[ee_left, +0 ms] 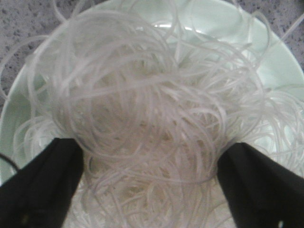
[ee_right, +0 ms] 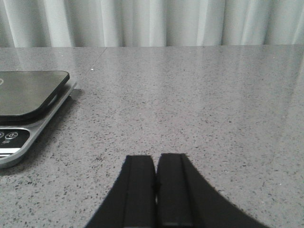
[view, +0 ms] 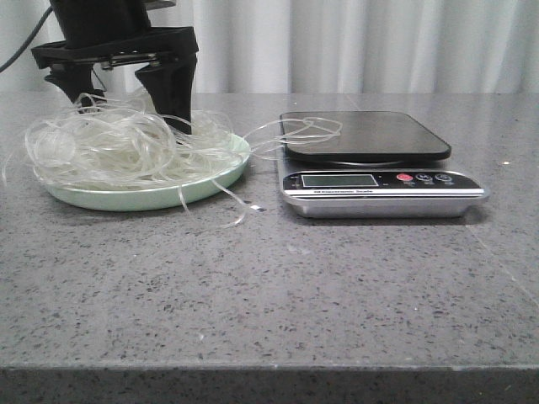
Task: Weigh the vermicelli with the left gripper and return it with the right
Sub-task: 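Lower the left gripper into the vermicelli pile and close it, then lift the vermicelli with the left gripper and carry it over the scale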
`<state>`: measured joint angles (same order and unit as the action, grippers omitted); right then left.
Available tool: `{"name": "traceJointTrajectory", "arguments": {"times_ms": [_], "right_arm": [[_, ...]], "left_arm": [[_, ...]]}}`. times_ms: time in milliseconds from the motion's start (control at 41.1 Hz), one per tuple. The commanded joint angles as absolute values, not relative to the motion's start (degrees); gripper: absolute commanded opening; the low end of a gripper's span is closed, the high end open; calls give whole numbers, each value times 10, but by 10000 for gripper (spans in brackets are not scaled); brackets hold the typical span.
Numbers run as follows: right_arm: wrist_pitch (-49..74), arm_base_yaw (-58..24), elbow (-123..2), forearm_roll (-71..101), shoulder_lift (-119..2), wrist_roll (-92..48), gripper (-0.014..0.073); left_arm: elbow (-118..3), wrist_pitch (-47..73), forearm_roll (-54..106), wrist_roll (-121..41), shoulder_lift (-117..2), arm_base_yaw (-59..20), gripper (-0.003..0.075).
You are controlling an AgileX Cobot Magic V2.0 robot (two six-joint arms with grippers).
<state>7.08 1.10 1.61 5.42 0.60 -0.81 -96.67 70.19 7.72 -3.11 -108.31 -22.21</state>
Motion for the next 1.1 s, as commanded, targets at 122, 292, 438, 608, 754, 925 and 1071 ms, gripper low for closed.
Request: {"name": "traceJointTrajectory", "arguments": {"times_ms": [122,292,438,608,754,925,1071], "right_arm": [[25,14,11,55,15,-8,150],[25,14,11,55,15,-8,150],[24,14,11,64,15,-8,150],[24,14,11,68,15,-8,150],[24,14,11,68,15,-8,150],[24,14,11,68,15,-8,150],[24,14,11,68,15,-8,150]], "left_arm": [[-983,723,89,-25,-1059,-224,172],[-986,723,88,-25,-1059,-224,140],[-1011,723,81,-25,-1058,-224,137],[-1060,723,81,-25,-1045,-224,137],[-1107,723,81,-25,-1029,-224,137],[-1167,723,85,-25,-1009,-224,137],[-1225,723,108,-25,-999,-224,137]]}}
